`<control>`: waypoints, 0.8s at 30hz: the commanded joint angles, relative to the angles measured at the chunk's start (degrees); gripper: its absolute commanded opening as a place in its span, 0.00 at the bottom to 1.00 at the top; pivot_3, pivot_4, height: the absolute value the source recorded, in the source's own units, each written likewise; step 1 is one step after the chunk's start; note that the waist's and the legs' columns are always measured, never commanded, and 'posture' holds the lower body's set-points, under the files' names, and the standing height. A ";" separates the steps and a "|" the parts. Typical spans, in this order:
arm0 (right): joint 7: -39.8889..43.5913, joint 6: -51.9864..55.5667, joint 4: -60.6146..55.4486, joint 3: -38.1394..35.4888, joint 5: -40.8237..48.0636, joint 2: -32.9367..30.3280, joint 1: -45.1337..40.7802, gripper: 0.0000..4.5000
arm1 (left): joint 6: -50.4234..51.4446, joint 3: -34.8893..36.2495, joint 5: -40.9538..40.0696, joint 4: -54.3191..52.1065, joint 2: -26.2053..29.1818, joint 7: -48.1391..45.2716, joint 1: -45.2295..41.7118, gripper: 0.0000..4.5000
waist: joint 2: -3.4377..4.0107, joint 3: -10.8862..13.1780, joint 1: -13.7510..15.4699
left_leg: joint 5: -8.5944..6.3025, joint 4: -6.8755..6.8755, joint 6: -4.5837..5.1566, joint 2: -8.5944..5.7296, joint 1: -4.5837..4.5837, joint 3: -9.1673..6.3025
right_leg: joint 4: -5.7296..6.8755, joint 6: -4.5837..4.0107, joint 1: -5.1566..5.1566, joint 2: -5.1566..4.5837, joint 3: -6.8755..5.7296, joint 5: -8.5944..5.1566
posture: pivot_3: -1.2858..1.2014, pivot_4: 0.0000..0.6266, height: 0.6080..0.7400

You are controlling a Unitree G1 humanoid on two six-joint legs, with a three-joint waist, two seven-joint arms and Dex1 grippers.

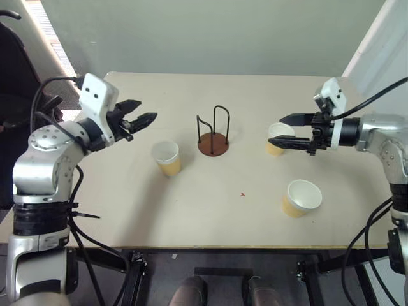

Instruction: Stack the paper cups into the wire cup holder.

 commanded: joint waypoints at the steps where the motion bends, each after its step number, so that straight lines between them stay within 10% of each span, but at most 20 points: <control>1: -0.59 -0.97 -1.71 -1.49 0.57 -0.07 -2.18 0.99 | -0.63 0.89 -0.17 -1.64 0.32 -0.01 -1.26 0.62 | 0.00 0.00 0.00 | 0.00 0.00 0.00 0.00 0.00 0.00 | 0.00 0.00 0.00 0.00 0.00 0.00 | 0.52 0.24 1.00; 24: -5.34 5.65 -9.82 -8.22 4.83 -4.92 2.33 0.99 | 10.67 -9.22 0.73 -2.93 -12.15 7.05 -5.43 0.62 | -0.03 0.02 -0.10 | 0.05 0.02 -0.03 0.00 0.05 0.03 | -0.02 0.46 0.08 -0.01 0.01 0.29 | 0.52 0.24 1.00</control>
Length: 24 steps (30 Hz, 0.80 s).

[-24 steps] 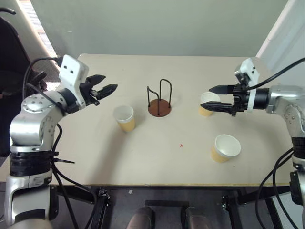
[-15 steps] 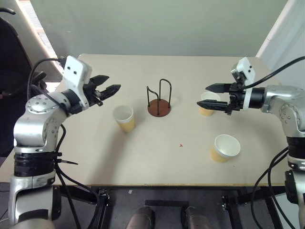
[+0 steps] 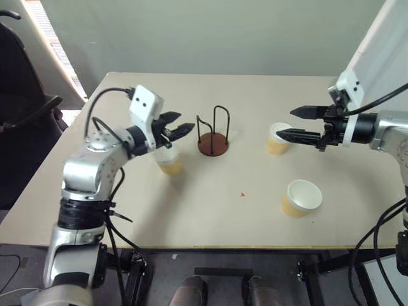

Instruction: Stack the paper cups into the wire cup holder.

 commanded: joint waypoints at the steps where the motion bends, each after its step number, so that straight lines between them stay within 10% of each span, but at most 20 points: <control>1: -1.00 0.49 -2.31 -2.51 0.93 -1.95 -0.05 0.99 | 2.86 -0.52 1.03 0.88 -0.73 2.01 -2.10 0.62 | 0.00 0.00 -0.08 | 0.02 -0.01 -0.02 0.00 0.02 0.00 | 0.02 0.00 0.01 0.00 0.00 0.00 | 0.52 0.24 1.00; 13: -2.94 0.77 -3.34 -3.07 2.34 -2.68 0.15 1.00 | 3.84 -3.11 3.39 6.20 -4.11 2.70 -6.12 0.70 | -0.02 0.02 -0.03 | 0.10 -0.01 0.05 -0.01 0.06 0.00 | -0.02 0.00 0.08 -0.01 0.01 0.05 | 0.52 0.24 1.00; 18: -3.49 0.80 -3.90 -3.38 2.78 -2.80 0.81 1.00 | 3.92 -3.97 4.03 6.57 -4.78 1.82 -6.27 0.42 | -0.03 0.02 0.00 | 0.10 -0.01 0.05 -0.01 0.05 0.01 | -0.04 0.03 0.08 0.00 0.01 0.06 | 0.52 0.24 1.00; 24: -4.06 0.99 -4.30 -3.75 3.49 -3.02 1.27 1.00 | 3.92 -5.66 4.99 7.80 -4.97 0.39 -6.93 0.71 | -0.05 0.03 0.02 | 0.11 -0.01 0.07 -0.01 0.05 0.01 | -0.04 0.03 0.08 0.00 0.01 0.06 | 0.52 0.24 1.00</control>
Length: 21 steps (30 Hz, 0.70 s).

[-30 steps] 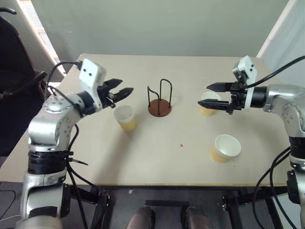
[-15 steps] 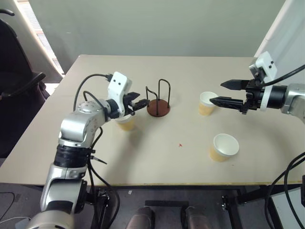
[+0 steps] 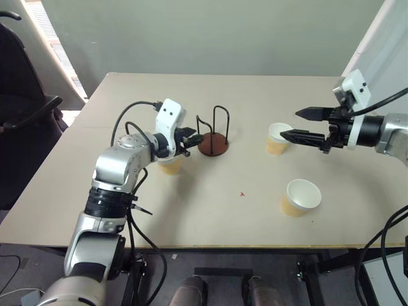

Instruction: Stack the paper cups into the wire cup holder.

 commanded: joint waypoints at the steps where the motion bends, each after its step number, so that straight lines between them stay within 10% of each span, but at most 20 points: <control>1: -0.58 -0.31 -1.72 -2.79 0.98 -1.18 -0.30 1.00 | -1.00 -0.07 1.05 0.06 -0.01 -0.53 -2.14 0.79 | 0.00 0.00 0.00 | 0.00 0.00 0.00 0.00 0.00 0.00 | 0.00 0.00 0.00 0.00 0.00 0.00 | 0.52 0.24 1.00; 4: -0.79 -0.28 -1.84 -2.90 1.17 -1.26 -0.01 1.00 | -1.87 -0.52 1.87 1.48 -0.55 -0.61 -2.92 0.99 | 0.00 0.00 0.03 | 0.01 0.00 0.01 0.00 0.01 0.00 | 0.00 0.00 0.00 0.00 0.01 0.00 | 0.52 0.24 1.00; 21: -1.97 -0.87 -3.18 -3.37 1.78 -1.35 1.90 1.00 | -9.53 -3.01 6.96 17.61 -8.01 -1.28 -8.82 0.99 | -0.02 0.02 0.25 | 0.03 0.02 0.04 0.00 -0.04 0.02 | -0.02 0.10 0.00 -0.01 0.01 0.06 | 0.52 0.24 1.00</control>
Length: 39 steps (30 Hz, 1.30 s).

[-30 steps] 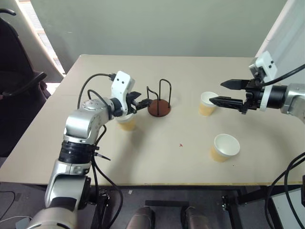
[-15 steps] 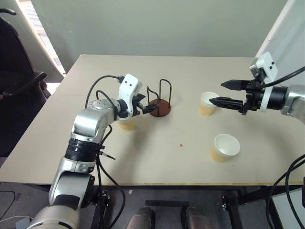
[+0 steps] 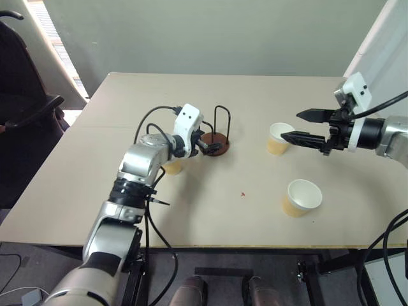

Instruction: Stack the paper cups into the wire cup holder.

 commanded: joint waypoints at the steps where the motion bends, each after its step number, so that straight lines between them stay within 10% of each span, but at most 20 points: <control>1: -0.52 -1.02 -2.37 -2.69 0.73 -0.93 0.04 1.00 | -3.59 0.72 1.11 3.84 -1.54 -0.13 -3.59 0.99 | 0.00 0.00 0.00 | 0.00 0.00 0.00 0.00 -0.01 0.01 | -0.01 0.01 0.00 0.00 0.00 0.00 | 0.52 0.24 1.00; 10: -1.01 -0.97 -4.04 -3.40 1.01 -0.84 1.77 1.00 | -12.17 0.75 3.51 13.14 -6.14 -1.15 -8.44 0.91 | -0.01 0.01 0.12 | 0.02 0.01 0.04 0.00 -0.07 0.04 | -0.08 0.06 -0.02 0.00 0.00 0.01 | 0.52 0.24 1.00; 22: 6.03 -1.71 -4.07 -3.73 4.33 -6.67 3.10 1.00 | -6.41 -3.12 -1.92 -8.03 0.84 -20.94 -0.49 0.02 | -0.02 0.01 0.16 | 0.06 0.02 0.14 0.00 -0.22 0.15 | -0.11 0.23 -0.13 0.01 0.04 -0.14 | 0.52 0.24 1.00; 39: 9.04 -1.92 -4.51 -5.62 5.15 -11.55 4.52 1.00 | -9.47 -8.09 -5.50 -16.43 5.27 -34.12 5.95 0.00 | -0.02 0.01 0.21 | 0.02 0.07 0.27 0.00 -0.19 0.13 | 0.02 0.23 -0.06 -0.08 0.03 -0.08 | 0.52 0.24 1.00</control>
